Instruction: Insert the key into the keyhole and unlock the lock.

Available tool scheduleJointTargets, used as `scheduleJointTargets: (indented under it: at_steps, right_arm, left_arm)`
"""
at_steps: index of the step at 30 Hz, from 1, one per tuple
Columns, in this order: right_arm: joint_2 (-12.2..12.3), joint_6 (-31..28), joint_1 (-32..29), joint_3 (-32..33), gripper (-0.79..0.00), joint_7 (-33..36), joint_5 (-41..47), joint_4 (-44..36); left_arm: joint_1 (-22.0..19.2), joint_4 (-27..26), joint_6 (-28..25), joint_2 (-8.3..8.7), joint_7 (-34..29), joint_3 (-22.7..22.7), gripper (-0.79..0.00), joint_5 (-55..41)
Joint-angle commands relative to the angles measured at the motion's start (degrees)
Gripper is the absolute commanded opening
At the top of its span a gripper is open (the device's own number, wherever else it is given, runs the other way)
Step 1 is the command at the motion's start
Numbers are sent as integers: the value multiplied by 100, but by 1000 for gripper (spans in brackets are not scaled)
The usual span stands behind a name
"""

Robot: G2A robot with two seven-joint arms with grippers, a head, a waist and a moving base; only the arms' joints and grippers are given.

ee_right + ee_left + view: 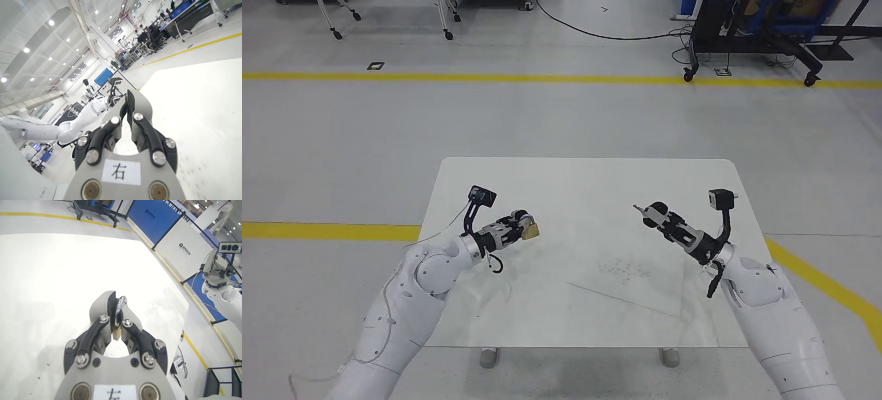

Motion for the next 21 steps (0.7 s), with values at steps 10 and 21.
scheduleJointTargets:
  at_steps: [10,21]
  right_arm:
    - [0,0,0,0,-785,0,0,0]
    - [0,0,0,0,-785,0,0,0]
  left_arm:
    - [-423,483,874,-167,-1653,55,-785,-3512]
    - [-663,1143,1538,-288,-2366,93,-785,-5198]
